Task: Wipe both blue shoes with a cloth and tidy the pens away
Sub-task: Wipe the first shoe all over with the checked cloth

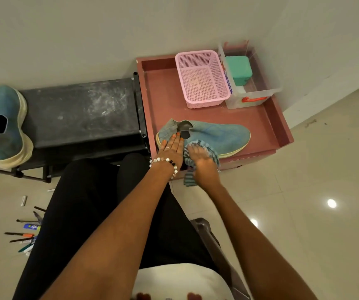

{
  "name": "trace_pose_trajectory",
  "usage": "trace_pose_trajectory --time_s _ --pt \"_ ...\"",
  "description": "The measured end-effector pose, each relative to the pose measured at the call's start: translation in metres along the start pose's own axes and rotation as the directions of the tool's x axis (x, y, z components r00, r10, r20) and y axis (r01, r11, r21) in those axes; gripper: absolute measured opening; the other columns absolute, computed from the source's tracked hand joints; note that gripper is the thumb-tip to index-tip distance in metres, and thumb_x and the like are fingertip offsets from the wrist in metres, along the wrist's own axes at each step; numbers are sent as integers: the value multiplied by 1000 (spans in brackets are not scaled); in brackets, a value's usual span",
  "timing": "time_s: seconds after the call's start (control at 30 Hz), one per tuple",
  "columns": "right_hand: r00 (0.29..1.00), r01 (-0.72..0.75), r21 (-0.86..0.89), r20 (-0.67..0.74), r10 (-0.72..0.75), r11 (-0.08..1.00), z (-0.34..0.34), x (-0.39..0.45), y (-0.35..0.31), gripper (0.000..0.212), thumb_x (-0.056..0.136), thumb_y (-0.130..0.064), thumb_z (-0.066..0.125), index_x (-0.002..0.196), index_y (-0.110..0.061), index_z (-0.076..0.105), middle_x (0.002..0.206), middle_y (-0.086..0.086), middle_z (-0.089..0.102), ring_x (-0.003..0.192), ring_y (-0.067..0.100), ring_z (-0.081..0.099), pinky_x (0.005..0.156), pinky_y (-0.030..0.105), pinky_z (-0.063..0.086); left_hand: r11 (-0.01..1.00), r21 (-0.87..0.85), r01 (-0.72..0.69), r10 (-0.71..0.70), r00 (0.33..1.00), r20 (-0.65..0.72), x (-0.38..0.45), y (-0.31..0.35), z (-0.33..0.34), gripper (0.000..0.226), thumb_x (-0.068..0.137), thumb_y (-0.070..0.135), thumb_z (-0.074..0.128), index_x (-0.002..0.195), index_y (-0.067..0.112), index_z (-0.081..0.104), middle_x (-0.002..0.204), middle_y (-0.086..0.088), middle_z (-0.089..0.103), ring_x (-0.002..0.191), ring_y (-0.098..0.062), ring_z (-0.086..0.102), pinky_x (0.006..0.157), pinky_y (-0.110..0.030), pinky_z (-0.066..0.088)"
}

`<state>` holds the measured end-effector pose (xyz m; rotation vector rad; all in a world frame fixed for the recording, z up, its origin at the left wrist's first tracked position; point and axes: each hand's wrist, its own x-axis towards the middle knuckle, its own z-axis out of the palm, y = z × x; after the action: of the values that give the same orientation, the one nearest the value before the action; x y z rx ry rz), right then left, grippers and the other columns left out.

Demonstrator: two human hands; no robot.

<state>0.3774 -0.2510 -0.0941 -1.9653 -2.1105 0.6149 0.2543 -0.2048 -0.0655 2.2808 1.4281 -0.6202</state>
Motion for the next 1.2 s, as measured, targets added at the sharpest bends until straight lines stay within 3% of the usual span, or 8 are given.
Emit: trace_pose_trajectory --time_s 0.13,0.27,0.5,0.63,0.77,0.93,1.03,1.2 --pt "987 87 -134 145 -68 987 -35 -15 82 90 58 17 63 140 -16 44 142 6 46 128 32 39 110 40 31 1000 -3 -7 7 1000 -15 0 0 -2 66 99 6 29 150 0 -13 158 -14 -19 147 -25 -15 120 -41 -4" --pt "990 21 -280 141 20 960 -66 -20 117 87 51 20 55 132 -10 53 135 12 53 129 28 47 115 47 12 1000 -2 -1 1 1000 -21 4 -1 1 67 98 7 29 150 1 -12 158 -14 -19 147 -25 -15 120 -42 -3" --pt "871 -491 -181 -74 486 852 -7 1 -14 52 92 -7 46 141 6 30 149 24 29 140 34 22 118 41 15 1000 -3 2 -2 1000 -23 2 0 0 70 98 8 34 150 1 -12 158 -14 -19 147 -25 -15 120 -41 -5" --pt "940 -340 6 -23 340 941 -10 22 -44 40 89 -6 46 129 -2 50 133 19 50 123 33 43 106 38 32 1000 -21 -14 14 1000 6 -1 -3 -2 84 96 20 48 150 4 -15 157 -12 -23 146 -23 -17 117 -37 -10" --pt "989 -103 -50 106 108 993 -32 -1 1 67 81 6 54 143 -15 39 147 6 40 136 27 31 115 40 18 1000 0 -15 15 1000 -1 -4 1 -4 74 97 5 37 149 1 -14 158 -14 -21 147 -25 -16 119 -41 -6" --pt "954 -282 -396 -19 299 874 -30 -4 23 61 88 -5 50 145 -12 30 151 11 32 142 23 21 117 46 2 1000 -13 1 -1 999 -36 -2 0 -1 63 99 5 25 150 1 -12 158 -13 -18 147 -24 -13 119 -41 -5" --pt "949 -294 -302 20 314 907 -17 9 -6 55 93 -6 40 145 -1 25 151 21 26 142 32 17 118 42 11 1000 -12 6 -6 1000 -25 0 2 1 67 98 5 29 150 2 -13 158 -12 -20 147 -24 -15 119 -41 -6" --pt "974 43 -47 225 -31 998 -43 6 13 70 87 3 51 149 -15 23 157 9 16 146 23 10 114 25 3 1000 15 -2 2 1000 -11 -1 1 1 76 96 7 37 149 2 -17 157 -12 -23 146 -24 -18 119 -41 -9"
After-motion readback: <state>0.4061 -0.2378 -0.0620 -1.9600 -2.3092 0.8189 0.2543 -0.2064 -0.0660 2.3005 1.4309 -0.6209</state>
